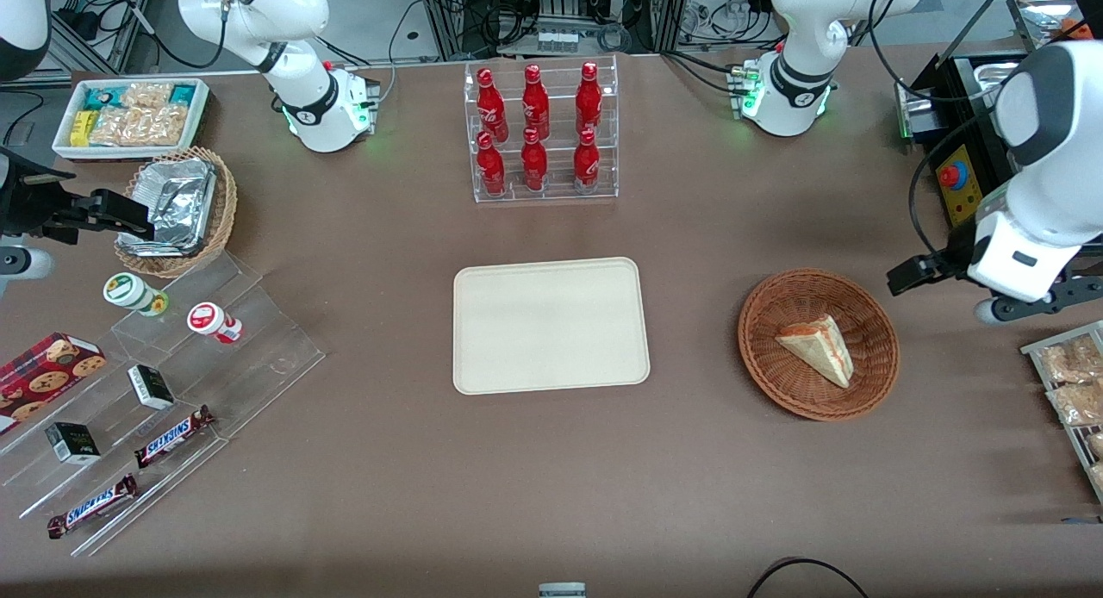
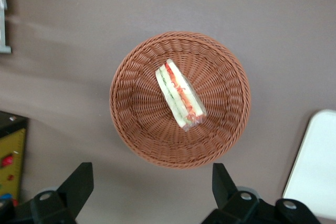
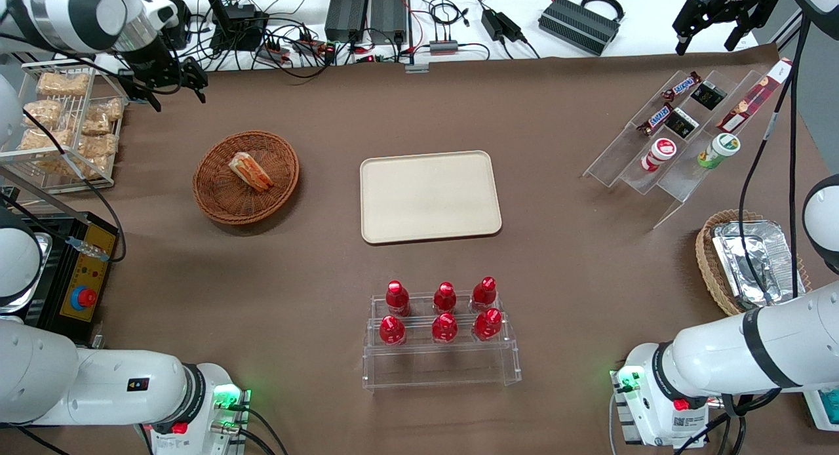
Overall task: Place sandwich from basket to tray
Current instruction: 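Move the open left gripper over the sandwich in the wicker basket, then lower the left gripper around the wrapped sandwich and close it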
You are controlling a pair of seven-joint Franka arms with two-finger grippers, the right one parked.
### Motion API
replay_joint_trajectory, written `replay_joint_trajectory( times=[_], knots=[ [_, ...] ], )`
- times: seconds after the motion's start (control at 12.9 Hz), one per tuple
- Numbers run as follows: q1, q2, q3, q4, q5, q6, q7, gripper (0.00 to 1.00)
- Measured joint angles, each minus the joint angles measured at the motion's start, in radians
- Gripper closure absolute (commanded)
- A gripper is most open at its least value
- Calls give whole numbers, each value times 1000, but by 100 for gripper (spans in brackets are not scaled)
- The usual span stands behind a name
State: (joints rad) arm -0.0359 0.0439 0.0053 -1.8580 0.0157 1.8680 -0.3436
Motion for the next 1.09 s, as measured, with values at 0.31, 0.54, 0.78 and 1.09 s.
replay_joint_trajectory(
  times=[0.31,0.54,0.78,1.09],
  knots=[
    [-1,3,-1,-128,0,175,-187,0],
    [-2,6,-2,-215,0,292,-258,0],
    [-6,23,-4,-267,0,375,-310,0],
    [-11,49,-10,-285,0,426,-359,0]
  ],
)
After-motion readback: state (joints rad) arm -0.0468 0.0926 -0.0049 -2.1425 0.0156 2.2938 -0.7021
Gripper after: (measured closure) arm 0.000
